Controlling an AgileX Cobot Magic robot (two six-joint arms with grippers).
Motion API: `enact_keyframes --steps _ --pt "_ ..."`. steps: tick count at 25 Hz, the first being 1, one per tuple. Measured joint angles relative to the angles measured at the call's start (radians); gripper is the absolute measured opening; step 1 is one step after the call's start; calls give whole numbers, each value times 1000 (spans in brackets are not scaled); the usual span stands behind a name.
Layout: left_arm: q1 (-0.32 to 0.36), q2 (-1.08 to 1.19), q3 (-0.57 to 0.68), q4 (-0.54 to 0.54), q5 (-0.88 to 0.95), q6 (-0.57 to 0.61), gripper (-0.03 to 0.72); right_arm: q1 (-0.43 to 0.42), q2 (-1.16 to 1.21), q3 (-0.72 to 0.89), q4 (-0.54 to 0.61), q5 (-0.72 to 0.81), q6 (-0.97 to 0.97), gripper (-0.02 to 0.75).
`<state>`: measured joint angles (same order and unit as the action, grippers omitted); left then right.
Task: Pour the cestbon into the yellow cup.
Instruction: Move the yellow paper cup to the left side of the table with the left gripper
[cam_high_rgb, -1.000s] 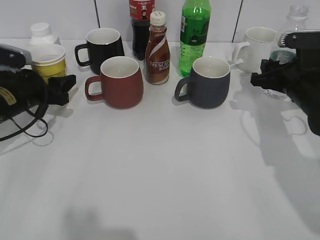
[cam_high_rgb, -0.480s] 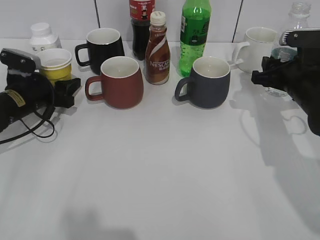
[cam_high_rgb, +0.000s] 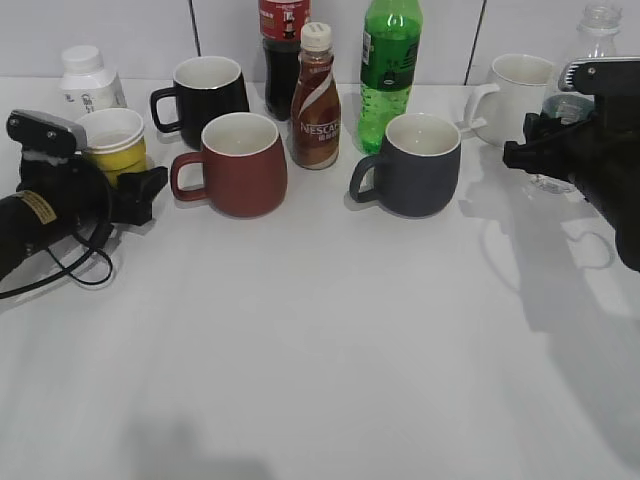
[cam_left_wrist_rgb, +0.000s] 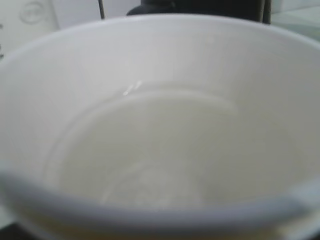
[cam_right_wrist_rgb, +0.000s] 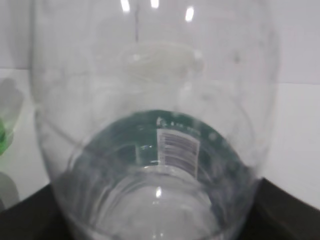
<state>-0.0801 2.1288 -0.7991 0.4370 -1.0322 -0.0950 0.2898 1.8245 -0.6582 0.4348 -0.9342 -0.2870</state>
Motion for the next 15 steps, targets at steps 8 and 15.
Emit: enact_keyframes --steps 8,15 --pt "0 -7 14 -4 -5 0 589 0 0 0 -6 -1 0 462" --pt "0 -94 130 -14 18 1 589 0 0 0 -7 -1 0 462"
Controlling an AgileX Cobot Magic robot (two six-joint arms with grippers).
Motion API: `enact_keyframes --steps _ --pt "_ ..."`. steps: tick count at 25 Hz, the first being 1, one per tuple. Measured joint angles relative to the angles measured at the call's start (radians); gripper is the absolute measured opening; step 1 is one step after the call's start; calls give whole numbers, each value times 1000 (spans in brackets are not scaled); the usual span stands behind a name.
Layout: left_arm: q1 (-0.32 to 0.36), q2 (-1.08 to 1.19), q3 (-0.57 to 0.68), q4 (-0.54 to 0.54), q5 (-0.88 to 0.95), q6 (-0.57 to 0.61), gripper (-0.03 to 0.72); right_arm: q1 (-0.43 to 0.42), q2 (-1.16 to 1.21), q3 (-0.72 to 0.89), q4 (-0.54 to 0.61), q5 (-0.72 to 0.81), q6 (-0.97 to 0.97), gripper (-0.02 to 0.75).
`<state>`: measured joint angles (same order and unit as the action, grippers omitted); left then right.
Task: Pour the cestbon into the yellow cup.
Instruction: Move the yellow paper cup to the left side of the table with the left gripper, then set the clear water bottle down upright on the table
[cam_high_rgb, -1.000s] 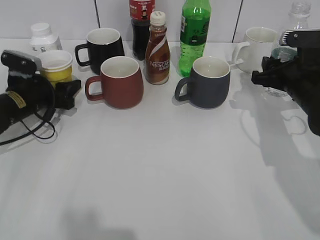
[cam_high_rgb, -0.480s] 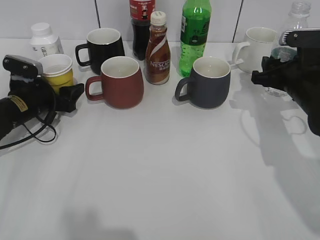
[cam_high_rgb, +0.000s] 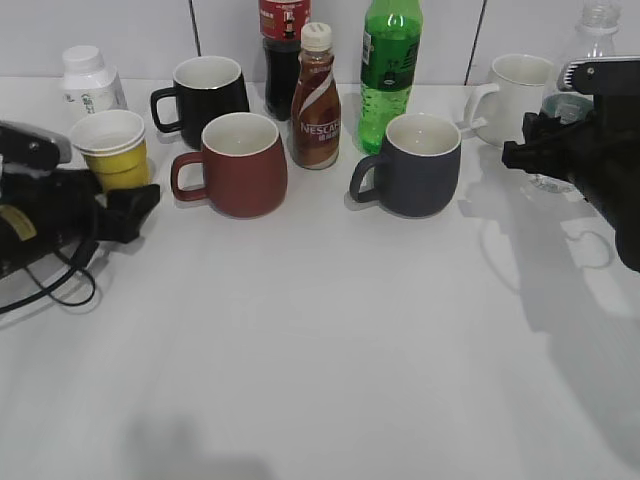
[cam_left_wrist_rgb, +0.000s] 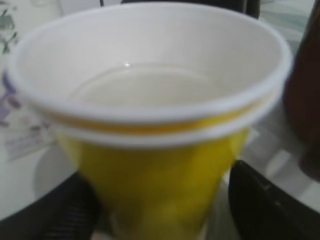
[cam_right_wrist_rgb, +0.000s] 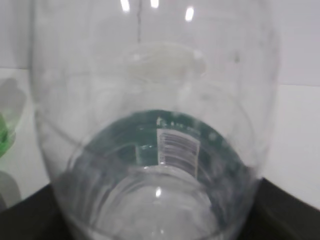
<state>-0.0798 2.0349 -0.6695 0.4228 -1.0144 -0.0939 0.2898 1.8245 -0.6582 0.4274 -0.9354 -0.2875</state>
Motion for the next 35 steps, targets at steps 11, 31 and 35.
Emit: enact_keyframes --steps 11,31,35 --pt "0 -159 169 -36 2 0 589 0 99 -69 -26 -42 0 462" --pt "-10 -627 342 24 115 -175 587 0 190 -95 -20 -41 105 582" --pt "-48 -696 342 26 161 -195 584 0 190 -84 -9 -40 105 614"
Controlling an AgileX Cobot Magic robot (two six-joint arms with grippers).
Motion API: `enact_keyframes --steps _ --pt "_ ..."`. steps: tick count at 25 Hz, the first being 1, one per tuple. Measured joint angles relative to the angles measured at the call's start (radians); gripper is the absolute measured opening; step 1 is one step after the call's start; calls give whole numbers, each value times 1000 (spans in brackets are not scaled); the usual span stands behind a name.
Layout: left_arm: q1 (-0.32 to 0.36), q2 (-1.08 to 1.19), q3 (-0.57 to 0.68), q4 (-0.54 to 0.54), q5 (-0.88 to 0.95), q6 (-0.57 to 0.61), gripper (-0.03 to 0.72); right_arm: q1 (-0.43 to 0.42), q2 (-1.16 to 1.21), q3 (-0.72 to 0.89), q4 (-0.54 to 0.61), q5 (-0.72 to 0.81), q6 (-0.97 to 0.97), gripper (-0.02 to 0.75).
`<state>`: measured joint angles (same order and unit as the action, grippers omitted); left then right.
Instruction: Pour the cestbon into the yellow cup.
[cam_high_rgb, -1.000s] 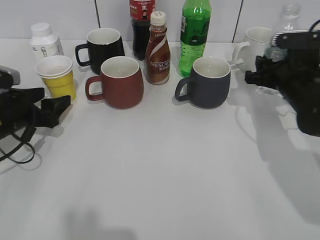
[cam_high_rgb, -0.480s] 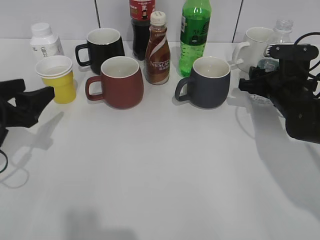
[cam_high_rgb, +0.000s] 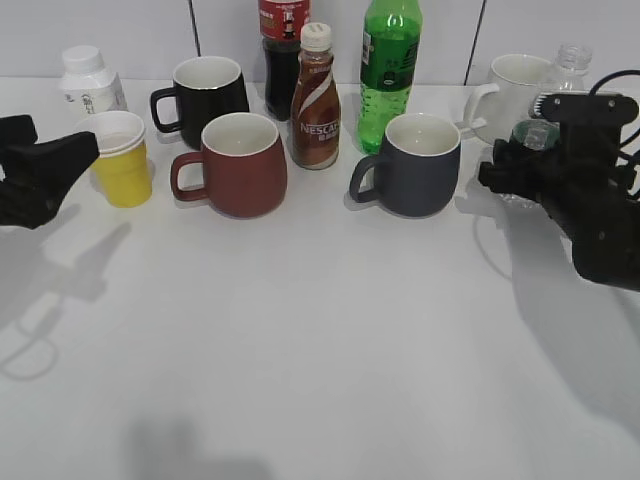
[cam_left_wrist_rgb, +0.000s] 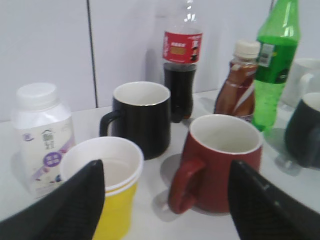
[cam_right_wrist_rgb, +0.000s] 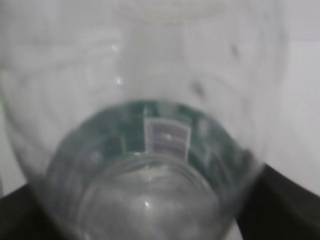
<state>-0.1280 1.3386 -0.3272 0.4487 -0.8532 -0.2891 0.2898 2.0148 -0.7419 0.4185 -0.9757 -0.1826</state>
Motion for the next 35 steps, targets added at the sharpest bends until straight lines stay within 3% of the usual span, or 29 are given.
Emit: enact_keyframes --steps 7,15,21,25,30,35 --pt "-95 -103 -51 -3 256 -72 577 1 -71 115 2 4 0 617" --pt "-242 -253 -227 -58 866 -117 571 1 -225 215 -44 204 1 605" --pt "-260 -337 -373 -140 1442 -117 539 1 -362 215 -56 556 1 595" --pt "-260 -391 -436 -183 1755 -116 536 1 -492 213 -143 858 1 595" --pt "-260 -485 -445 -249 2014 -43 536 1 -674 194 -190 1238 0 595" --pt "-260 -664 -446 -291 2067 29 536 1 -878 194 -200 1574 0 595"
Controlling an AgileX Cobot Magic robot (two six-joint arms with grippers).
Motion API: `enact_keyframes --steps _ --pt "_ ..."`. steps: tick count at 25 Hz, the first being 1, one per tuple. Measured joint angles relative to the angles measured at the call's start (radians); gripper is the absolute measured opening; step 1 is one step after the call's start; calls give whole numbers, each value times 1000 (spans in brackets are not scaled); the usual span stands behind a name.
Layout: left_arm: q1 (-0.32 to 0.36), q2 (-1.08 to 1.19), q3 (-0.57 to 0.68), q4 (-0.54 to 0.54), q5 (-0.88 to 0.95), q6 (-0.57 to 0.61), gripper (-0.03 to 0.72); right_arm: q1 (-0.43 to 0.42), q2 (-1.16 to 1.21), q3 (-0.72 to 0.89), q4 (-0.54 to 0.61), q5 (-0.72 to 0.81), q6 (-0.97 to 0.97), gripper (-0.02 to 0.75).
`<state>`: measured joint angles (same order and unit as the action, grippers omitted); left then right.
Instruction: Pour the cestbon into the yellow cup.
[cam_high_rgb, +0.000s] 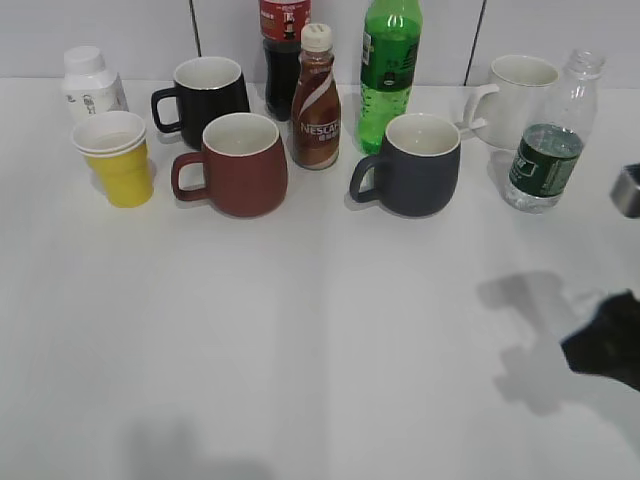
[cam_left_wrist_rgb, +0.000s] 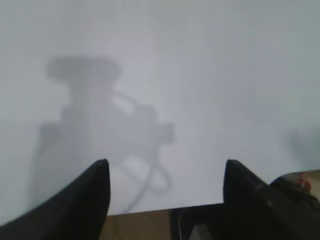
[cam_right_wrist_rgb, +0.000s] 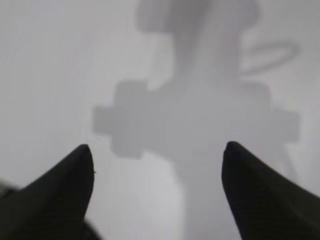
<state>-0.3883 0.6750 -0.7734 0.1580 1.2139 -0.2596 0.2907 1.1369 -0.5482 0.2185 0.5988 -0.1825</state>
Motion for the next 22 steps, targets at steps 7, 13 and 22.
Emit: enact_keyframes --steps 7,13,22 --pt "-1 -297 45 -13 1 63 503 0 -404 -2 -63 319 107 594" --pt "-1 -515 190 -12 10 133 498 0 -752 -5 -128 500 141 594" --pt "-1 -566 249 -23 -143 209 496 0 -1104 41 -158 462 142 593"
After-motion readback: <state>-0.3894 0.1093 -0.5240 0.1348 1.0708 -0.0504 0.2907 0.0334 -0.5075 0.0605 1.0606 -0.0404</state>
